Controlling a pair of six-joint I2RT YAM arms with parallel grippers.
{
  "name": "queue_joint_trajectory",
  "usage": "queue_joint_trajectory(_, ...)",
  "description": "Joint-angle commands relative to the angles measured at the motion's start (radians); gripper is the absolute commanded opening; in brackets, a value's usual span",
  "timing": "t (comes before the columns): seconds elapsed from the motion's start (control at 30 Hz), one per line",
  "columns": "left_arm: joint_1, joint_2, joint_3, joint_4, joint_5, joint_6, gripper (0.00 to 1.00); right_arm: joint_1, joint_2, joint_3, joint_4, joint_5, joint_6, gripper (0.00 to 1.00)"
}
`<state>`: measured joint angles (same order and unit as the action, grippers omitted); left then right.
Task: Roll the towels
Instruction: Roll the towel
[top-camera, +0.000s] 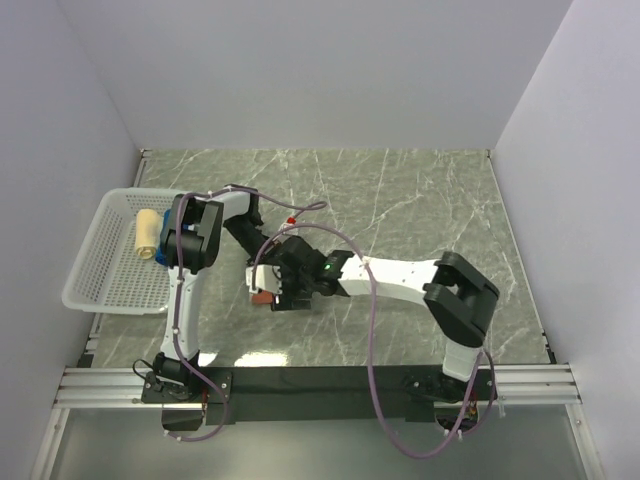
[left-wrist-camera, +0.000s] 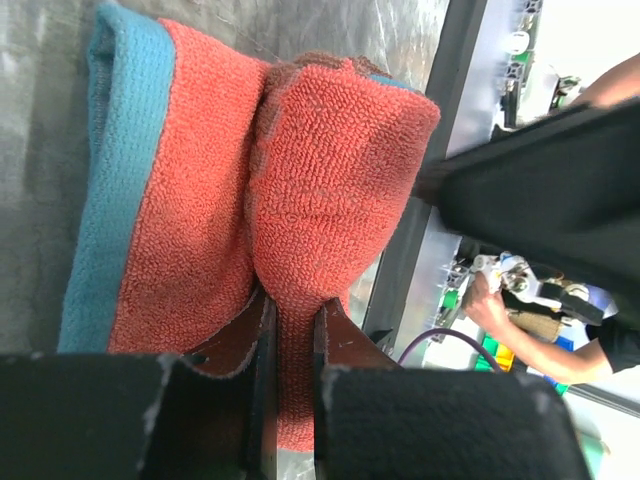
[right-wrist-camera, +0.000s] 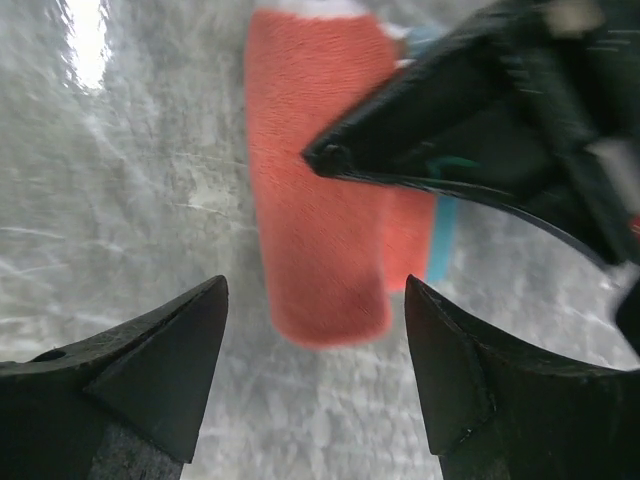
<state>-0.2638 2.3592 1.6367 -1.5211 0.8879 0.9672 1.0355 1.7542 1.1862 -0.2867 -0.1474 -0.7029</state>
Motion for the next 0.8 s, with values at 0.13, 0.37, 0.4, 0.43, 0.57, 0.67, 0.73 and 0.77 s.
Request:
queue_joint_trajectory(0.13, 0.017, 0.048, -0.005, 0.184, -0.118, 0.073, 0.01, 0.014, 0.120, 0.064, 0.064, 0.022, -0.064, 0.76)
queue_joint_trajectory(0.37, 0.050, -0.012, -0.024, 0.216, -0.058, 0.062, 0.11, -0.024, 0.225, 0.164, -0.107, -0.122, -0.020, 0.00)
queue_joint_trajectory(0.4, 0.058, -0.032, -0.035, 0.240, -0.047, 0.054, 0.14, -0.034, 0.229, 0.173, -0.136, -0.148, -0.012, 0.00)
queue_joint_trajectory(0.43, 0.066, -0.053, -0.055, 0.254, -0.035, 0.048, 0.17, -0.046, 0.241, 0.182, -0.199, -0.181, 0.000, 0.00)
queue_joint_trajectory(0.57, 0.136, -0.162, -0.083, 0.306, 0.020, 0.012, 0.42, -0.084, 0.268, 0.216, -0.331, -0.305, 0.028, 0.00)
queue_joint_trajectory(0.67, 0.193, -0.207, -0.055, 0.299, 0.065, -0.004, 0.46, -0.104, 0.294, 0.237, -0.417, -0.385, 0.043, 0.00)
queue_joint_trajectory(0.73, 0.224, -0.242, -0.020, 0.292, 0.101, -0.016, 0.47, -0.123, 0.324, 0.254, -0.472, -0.435, 0.055, 0.00)
queue_joint_trajectory(0.77, 0.253, -0.258, -0.009, 0.291, 0.114, -0.022, 0.47, -0.132, 0.340, 0.280, -0.492, -0.454, 0.059, 0.00)
